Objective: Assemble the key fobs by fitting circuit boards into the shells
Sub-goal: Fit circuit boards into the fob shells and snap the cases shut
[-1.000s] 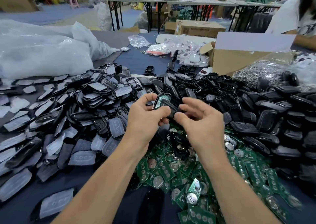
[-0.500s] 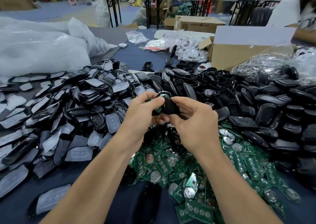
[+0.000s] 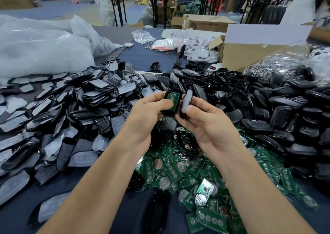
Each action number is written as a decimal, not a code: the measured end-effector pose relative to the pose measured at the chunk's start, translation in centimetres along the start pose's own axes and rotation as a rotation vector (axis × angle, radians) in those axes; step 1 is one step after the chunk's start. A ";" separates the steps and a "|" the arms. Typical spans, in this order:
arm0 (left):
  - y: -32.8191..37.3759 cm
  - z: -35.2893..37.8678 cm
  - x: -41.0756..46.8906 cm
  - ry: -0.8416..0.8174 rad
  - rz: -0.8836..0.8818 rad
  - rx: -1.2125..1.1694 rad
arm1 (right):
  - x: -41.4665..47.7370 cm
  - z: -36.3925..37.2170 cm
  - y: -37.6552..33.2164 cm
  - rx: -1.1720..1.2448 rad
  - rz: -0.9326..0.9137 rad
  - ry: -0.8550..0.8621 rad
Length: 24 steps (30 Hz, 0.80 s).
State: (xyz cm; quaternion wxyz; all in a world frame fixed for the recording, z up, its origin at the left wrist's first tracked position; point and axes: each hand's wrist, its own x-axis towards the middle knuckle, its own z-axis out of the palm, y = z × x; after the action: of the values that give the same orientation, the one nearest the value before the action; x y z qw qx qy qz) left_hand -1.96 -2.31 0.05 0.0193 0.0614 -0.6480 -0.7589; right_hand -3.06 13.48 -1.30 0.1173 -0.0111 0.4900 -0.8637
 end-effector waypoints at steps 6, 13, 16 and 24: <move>0.0 0.4 0.0 0.276 0.133 0.081 | -0.1 0.3 0.3 -0.088 0.009 -0.032; -0.3 0.4 -0.5 0.387 0.286 0.443 | -0.4 0.7 0.5 -0.234 -0.090 0.010; -0.4 0.7 -0.9 0.380 0.383 0.574 | -0.4 0.9 0.7 -0.281 -0.124 0.021; -0.9 0.4 -0.5 0.091 0.270 0.466 | -0.1 0.2 0.6 -0.469 -0.234 0.075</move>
State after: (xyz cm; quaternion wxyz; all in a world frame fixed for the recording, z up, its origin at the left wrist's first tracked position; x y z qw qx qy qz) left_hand -1.47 -1.74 -0.75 0.1345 0.0114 -0.8060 -0.5763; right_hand -2.81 13.00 -1.71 -0.0076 -0.0625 0.6761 -0.7341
